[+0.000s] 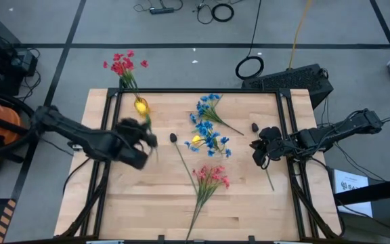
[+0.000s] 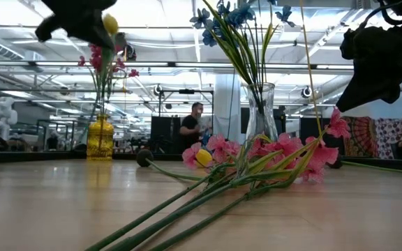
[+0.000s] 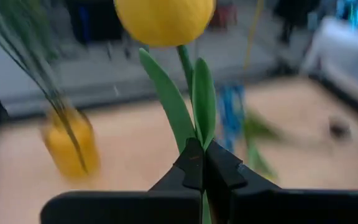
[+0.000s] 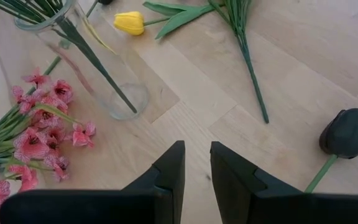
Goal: Sort flowers into vase by color
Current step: Put the bottom yellow tulip into the yellow vase
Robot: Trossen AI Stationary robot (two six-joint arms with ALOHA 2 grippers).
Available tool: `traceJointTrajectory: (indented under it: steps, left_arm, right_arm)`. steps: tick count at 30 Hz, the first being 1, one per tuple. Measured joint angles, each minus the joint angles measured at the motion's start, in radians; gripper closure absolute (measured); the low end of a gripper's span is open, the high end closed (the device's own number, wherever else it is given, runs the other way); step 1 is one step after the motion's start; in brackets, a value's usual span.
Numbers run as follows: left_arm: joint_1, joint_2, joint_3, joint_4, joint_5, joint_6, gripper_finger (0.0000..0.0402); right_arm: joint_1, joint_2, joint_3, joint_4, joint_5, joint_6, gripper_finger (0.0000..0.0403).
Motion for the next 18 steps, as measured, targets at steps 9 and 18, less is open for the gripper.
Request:
traceJointTrajectory:
  steps: [9,18]
  left_arm:
    - [0.198,-0.201,0.0,-0.003,-0.271,0.267,0.0401]
    - [0.361,-0.273,0.0,-0.016,-0.338,0.391,0.0401]
  right_arm:
    - [0.0,0.0,0.0,0.009,0.03,0.018,0.0335]
    - [0.0,0.0,0.0,0.01,0.159,0.103,0.0335]
